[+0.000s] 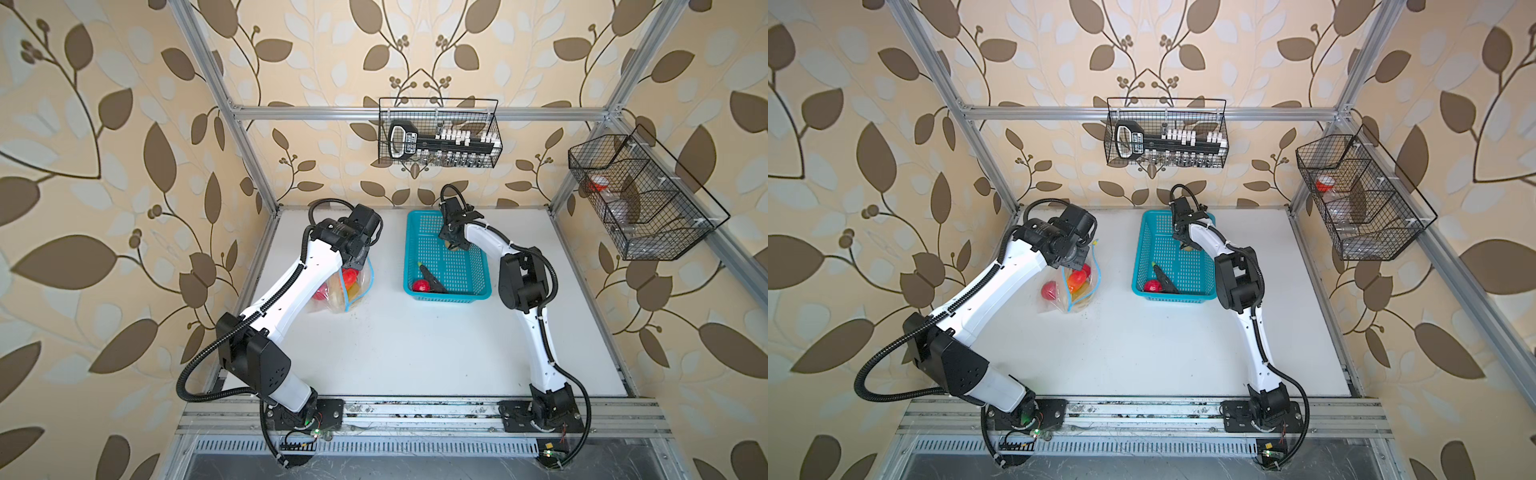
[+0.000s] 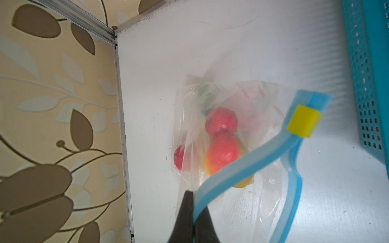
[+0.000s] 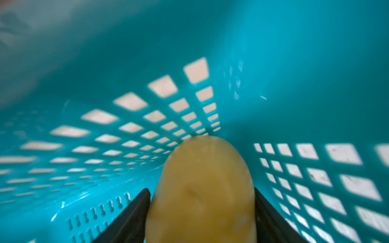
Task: Place the food in the zip-top bag and seal the zipper
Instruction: 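Lower the right gripper onto the yellow potato and close on it, then lift the yellow potato and carry it toward the bag mouth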
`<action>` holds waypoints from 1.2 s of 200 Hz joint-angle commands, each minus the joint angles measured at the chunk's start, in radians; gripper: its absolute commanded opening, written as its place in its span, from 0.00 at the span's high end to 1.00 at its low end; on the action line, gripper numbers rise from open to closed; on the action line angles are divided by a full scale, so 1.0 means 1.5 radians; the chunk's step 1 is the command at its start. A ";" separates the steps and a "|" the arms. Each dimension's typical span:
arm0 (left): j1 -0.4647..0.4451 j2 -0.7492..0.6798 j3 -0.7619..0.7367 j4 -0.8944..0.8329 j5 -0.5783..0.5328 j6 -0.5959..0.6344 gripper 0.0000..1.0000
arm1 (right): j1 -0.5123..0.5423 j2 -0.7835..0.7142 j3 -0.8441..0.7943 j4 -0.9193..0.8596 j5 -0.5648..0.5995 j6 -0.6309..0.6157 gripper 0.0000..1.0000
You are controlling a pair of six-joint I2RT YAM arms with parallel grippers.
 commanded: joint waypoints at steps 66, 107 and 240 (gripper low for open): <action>0.007 0.003 0.022 -0.006 -0.016 -0.001 1.00 | -0.001 -0.100 -0.124 0.098 -0.044 -0.009 0.39; 0.008 -0.004 0.017 -0.003 -0.020 0.000 1.00 | -0.002 -0.147 -0.170 0.126 -0.080 -0.010 0.39; 0.009 -0.017 0.005 0.005 -0.009 0.001 1.00 | 0.000 -0.314 -0.358 0.231 -0.190 0.056 0.40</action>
